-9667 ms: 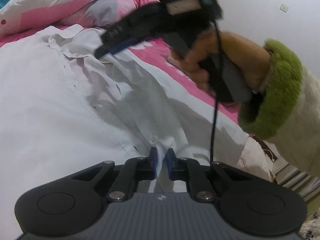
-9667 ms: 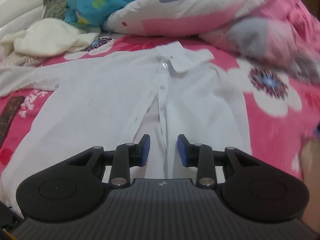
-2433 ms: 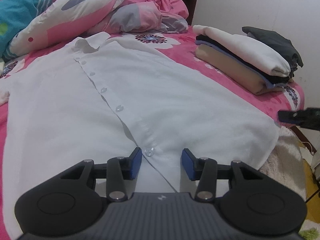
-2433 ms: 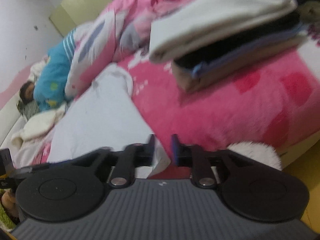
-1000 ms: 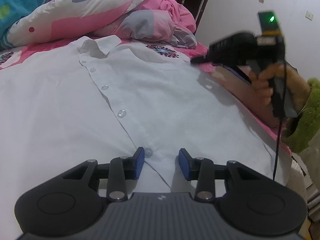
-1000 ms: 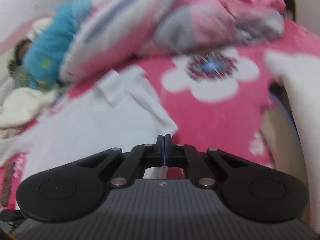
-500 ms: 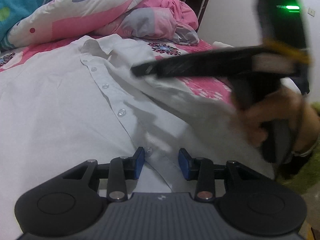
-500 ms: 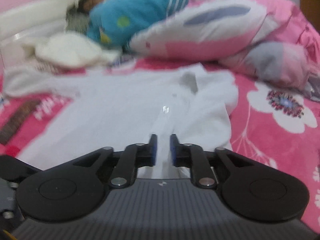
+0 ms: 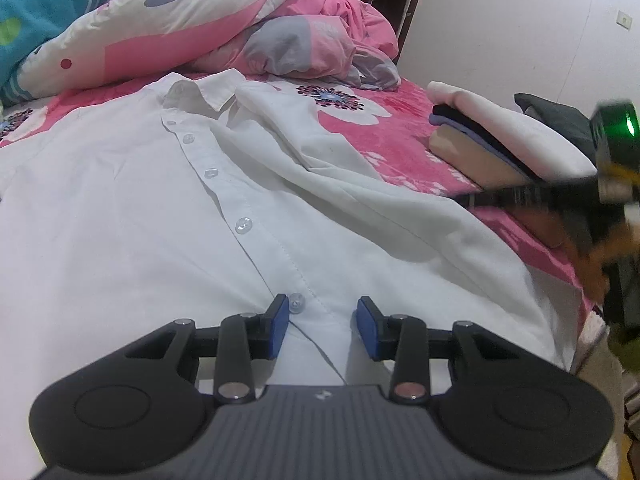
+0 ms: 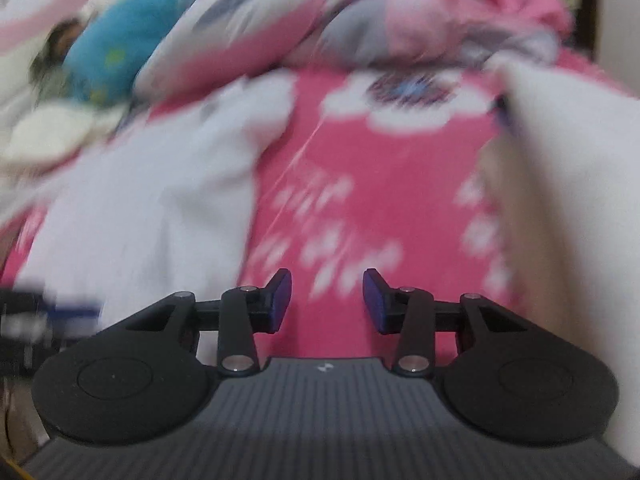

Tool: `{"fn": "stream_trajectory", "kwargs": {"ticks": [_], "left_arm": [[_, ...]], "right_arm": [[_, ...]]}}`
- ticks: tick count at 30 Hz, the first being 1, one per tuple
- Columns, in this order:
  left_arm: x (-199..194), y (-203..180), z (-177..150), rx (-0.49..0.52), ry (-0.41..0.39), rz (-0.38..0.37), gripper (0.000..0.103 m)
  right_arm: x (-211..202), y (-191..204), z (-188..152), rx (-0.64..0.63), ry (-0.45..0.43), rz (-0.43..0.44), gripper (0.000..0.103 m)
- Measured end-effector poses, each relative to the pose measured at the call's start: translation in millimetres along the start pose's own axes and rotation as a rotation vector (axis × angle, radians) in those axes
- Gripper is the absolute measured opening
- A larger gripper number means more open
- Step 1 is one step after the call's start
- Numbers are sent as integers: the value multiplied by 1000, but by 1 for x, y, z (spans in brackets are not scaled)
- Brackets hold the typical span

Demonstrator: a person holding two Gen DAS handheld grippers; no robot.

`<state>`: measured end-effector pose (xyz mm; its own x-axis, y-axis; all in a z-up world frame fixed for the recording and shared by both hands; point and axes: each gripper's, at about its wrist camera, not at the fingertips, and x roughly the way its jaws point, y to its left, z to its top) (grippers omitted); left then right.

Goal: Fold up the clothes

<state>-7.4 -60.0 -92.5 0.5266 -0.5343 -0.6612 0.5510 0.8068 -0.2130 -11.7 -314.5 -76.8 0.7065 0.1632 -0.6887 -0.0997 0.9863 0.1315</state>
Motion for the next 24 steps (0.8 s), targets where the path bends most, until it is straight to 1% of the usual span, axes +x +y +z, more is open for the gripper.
{"fn": "stream_trajectory", "kwargs": {"ticks": [1,4,7,10,11,13,16,21,24], "left_arm": [[0,0,0,1,2,1,39],[0,0,1,2,5,7,39],[0,-2,1,5,5,13,39],[0,-2,1,11,7,15,39],[0,-1,1,12,8,14,39],[0,0,2,10,9,11,39],[0,1,2,10,7,9,39],[1,1,1,10,5,9,39],[1,1,2,10,5,7,39]], "right_arm": [[1,13,-7,-56,6,1,39],[-3,55,-25,-229,-17,-17,39],[-9,89,-37,-351,-53,-19,38],[-12,111,-43,-462,-80,-82,39],[-14,111,-41,-471,-84,-86,39],[-17,103,-38,-430,-86,-49,39],[-17,85,-31,-325,-62,21,39],[-1,64,-29,-173,-35,120,39],[12,48,-21,-40,-23,216,38]]}}
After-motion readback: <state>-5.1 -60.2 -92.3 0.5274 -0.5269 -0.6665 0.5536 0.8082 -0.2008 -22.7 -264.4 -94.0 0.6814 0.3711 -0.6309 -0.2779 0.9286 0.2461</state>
